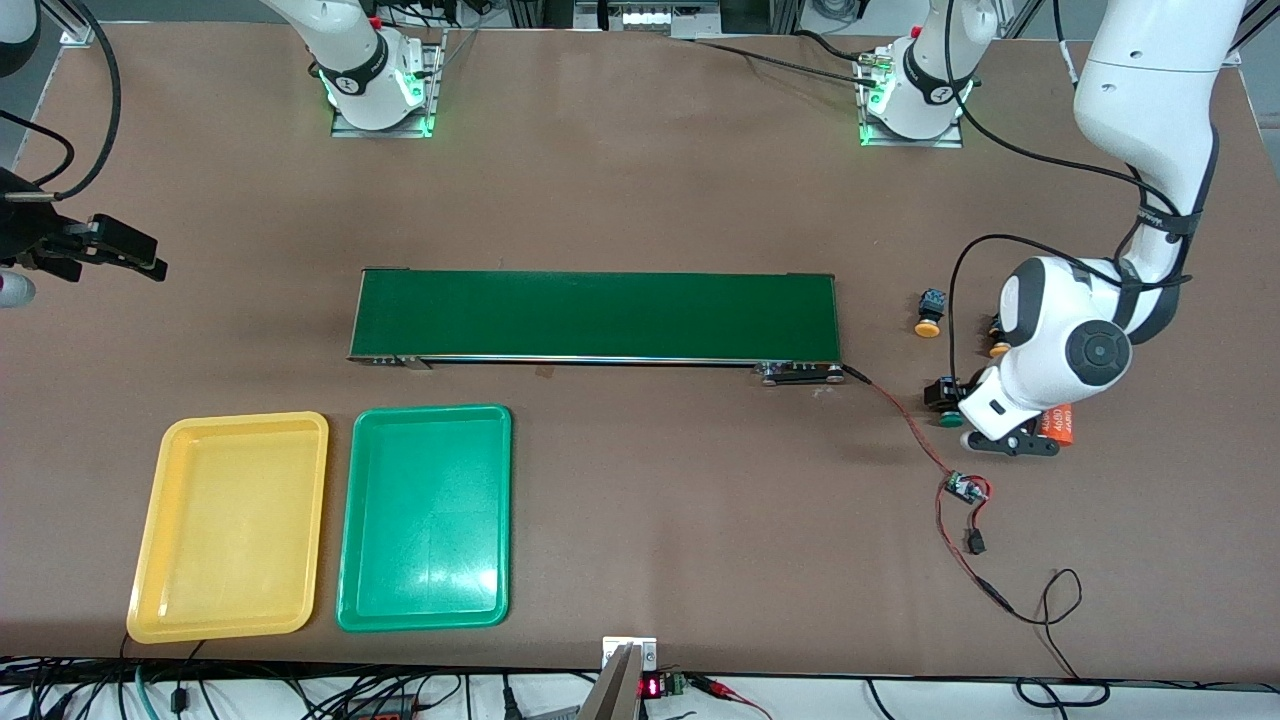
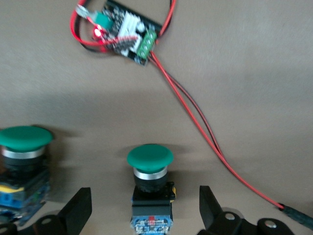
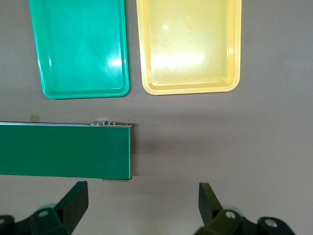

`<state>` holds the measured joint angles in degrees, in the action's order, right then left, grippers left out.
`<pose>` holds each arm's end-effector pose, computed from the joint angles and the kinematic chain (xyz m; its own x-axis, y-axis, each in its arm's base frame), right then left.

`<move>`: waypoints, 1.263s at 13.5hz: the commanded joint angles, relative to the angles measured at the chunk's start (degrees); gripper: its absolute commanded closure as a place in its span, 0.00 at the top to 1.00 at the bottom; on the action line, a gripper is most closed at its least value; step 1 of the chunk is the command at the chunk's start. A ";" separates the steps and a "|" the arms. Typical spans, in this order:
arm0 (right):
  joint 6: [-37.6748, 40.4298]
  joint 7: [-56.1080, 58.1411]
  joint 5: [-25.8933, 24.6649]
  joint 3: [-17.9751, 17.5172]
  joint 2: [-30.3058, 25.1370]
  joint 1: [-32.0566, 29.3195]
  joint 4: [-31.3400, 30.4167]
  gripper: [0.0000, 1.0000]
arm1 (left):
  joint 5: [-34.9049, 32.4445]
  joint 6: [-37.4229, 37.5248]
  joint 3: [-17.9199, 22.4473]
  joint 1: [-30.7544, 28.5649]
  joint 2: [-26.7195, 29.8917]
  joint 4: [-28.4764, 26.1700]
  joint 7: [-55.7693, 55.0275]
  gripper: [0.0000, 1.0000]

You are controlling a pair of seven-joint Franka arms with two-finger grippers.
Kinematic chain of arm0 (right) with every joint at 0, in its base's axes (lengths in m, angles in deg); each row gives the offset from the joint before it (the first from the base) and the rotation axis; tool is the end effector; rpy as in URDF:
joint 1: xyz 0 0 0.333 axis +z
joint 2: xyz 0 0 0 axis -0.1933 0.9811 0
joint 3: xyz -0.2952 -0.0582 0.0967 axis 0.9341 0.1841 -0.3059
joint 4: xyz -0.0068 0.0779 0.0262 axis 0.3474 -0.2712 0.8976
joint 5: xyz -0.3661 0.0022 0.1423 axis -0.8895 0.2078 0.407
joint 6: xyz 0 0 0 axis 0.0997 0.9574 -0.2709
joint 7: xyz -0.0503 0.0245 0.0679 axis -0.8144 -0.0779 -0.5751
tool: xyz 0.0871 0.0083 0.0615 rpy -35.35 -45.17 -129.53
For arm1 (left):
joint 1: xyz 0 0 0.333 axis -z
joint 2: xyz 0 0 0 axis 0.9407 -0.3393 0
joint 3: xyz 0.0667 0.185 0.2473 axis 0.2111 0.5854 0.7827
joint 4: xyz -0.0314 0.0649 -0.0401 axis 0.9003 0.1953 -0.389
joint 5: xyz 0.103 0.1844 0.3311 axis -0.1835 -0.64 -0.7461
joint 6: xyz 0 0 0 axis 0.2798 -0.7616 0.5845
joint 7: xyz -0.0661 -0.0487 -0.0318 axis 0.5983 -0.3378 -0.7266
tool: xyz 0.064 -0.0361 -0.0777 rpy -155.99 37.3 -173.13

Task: Sort buttons by color to trays
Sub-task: 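Lower the left gripper onto a green-capped button and grasp it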

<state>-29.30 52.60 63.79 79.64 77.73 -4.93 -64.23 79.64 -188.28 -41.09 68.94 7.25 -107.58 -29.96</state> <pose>0.5837 -0.0219 0.5905 0.9993 0.0078 -0.0375 0.0072 -0.9998 -0.0167 0.6118 -0.0117 0.1910 0.9954 -0.0622 -0.0725 -0.0632 -0.9979 -0.0119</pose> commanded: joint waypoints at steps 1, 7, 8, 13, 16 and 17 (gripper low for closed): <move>0.47 0.78 -0.92 0.21 -1.06 0.20 -0.87 1.00 | -1.26 -7.34 -0.05 0.08 1.79 -6.10 -1.01 0.82; 0.47 0.69 -0.84 0.30 -0.97 0.11 -0.87 1.00 | -1.26 5.62 -0.75 0.26 3.28 -2.79 -0.31 0.23; 0.56 0.69 -0.92 0.30 -1.05 0.11 -0.87 1.00 | -1.26 7.74 -0.84 0.52 3.63 -1.12 -0.31 0.21; 0.56 0.07 -0.75 0.39 -0.97 0.20 -0.78 1.00 | -1.43 14.70 -5.39 0.61 6.35 5.14 10.11 0.21; 0.82 0.25 -1.53 0.30 -1.06 0.54 -0.35 1.00 | -1.35 18.02 -12.41 0.35 7.06 5.22 20.49 0.22; 0.82 0.07 -1.54 0.21 -1.06 0.29 -0.52 1.00 | -1.17 18.74 -15.40 0.17 7.93 5.05 20.70 0.21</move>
<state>-29.06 52.60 63.43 79.86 77.71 -4.91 -64.24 79.22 -172.07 -51.98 69.61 13.56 -102.40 -12.75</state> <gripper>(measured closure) 0.000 0.595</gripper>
